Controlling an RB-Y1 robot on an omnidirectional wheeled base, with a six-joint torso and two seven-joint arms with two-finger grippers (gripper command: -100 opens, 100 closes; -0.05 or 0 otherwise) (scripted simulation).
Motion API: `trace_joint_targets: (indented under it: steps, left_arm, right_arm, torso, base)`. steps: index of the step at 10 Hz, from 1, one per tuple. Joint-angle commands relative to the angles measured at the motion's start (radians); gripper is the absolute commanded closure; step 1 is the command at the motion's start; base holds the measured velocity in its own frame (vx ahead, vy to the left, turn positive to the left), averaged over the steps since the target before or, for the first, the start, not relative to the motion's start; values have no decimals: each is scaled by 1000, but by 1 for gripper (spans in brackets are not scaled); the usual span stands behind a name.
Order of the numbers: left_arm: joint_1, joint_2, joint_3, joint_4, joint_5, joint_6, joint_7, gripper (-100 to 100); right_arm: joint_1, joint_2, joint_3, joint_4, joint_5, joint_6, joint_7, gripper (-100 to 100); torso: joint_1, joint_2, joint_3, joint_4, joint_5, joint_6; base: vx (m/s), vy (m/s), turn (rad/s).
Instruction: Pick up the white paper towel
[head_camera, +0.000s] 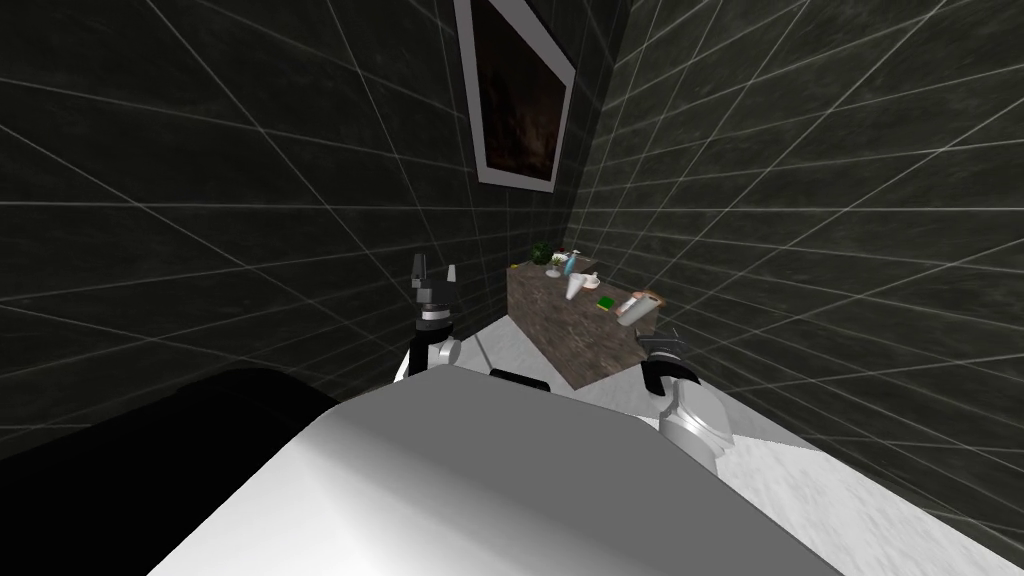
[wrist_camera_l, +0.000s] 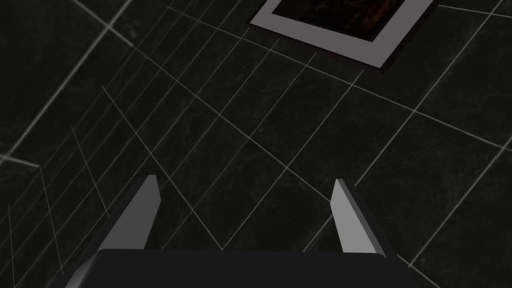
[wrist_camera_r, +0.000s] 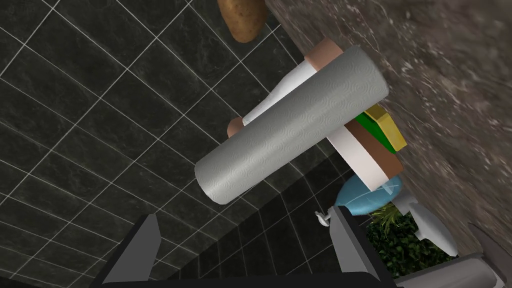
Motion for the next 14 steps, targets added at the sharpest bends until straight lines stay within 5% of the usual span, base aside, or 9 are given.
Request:
trace_joint_targets:
  steps: [1,10,14]
  left_arm:
    - [0,0,0,0,0,0,0,0]
    - [0,0,0,0,0,0,0,0]
    - [0,0,0,0,0,0,0,0]
  right_arm:
    - [-1,3,-3,0,-34,-7,-9,-100]
    - [-22,61,-24,2,-274,-58,-94,-100]
    - [-31,149,-37,2,-369,-74,-125,-100]
  torso:
    - [0,0,0,0,0,0]
    - [-3,-2,-1,0,-1,0]
    - [-3,-2,-1,0,-1,0]
  base:
    - [35,9,-30]
    - [57,-4,-48]
    - [63,-37,-51]
